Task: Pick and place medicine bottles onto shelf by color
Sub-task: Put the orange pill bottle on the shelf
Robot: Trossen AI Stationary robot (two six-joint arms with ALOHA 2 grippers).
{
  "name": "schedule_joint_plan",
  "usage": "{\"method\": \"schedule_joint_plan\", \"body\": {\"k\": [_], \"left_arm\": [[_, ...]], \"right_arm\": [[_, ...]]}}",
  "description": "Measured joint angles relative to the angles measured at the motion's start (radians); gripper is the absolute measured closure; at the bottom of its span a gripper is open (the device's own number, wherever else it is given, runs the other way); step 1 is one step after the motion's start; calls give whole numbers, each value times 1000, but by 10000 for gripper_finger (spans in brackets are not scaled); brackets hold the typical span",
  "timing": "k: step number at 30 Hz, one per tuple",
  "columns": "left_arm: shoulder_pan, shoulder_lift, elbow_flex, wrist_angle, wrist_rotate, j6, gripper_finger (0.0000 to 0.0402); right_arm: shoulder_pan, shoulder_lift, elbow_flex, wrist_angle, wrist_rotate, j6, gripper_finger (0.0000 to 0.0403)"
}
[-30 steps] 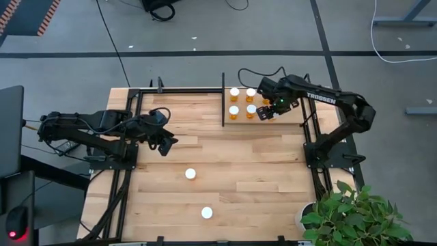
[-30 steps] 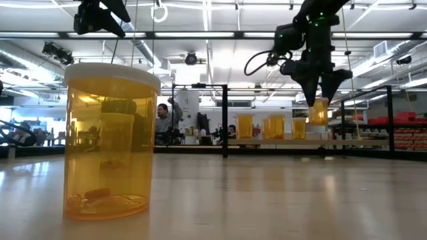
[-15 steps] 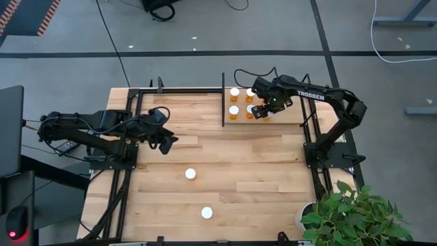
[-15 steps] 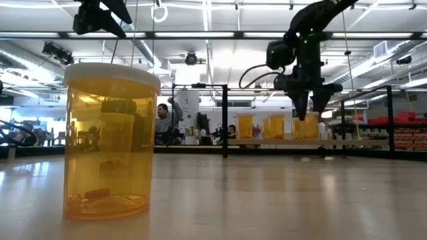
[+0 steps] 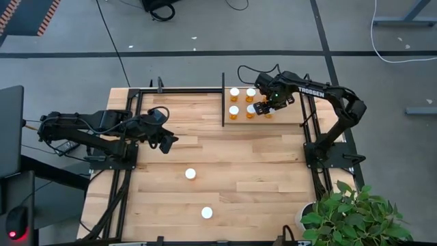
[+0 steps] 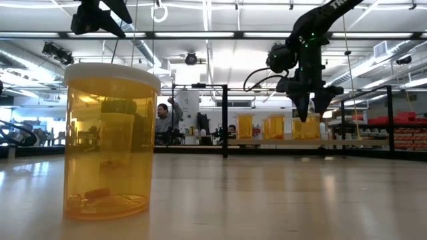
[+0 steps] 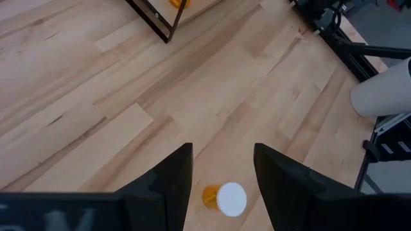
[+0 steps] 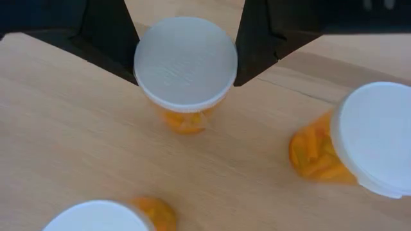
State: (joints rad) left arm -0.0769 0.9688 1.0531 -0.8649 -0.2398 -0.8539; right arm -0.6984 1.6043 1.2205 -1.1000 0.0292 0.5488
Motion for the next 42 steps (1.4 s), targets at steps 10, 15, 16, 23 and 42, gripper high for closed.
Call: {"method": "schedule_joint_plan", "body": {"k": [10, 15, 16, 23, 42], "left_arm": [[0, 0, 0, 0, 0, 0, 230], [0, 0, 0, 0, 0, 0, 230], [0, 0, 0, 0, 0, 0, 230], [0, 0, 0, 0, 0, 0, 230], [0, 0, 0, 0, 0, 2, 230]], "right_arm": [[-2, 0, 0, 25, -11, 6, 170], [-2, 0, 0, 26, -23, 1, 169], [-2, 0, 0, 26, -27, 1, 168], [-2, 0, -2, 23, -34, 1, 145], [1, -5, 127, -132, -40, -53, 99]]}}
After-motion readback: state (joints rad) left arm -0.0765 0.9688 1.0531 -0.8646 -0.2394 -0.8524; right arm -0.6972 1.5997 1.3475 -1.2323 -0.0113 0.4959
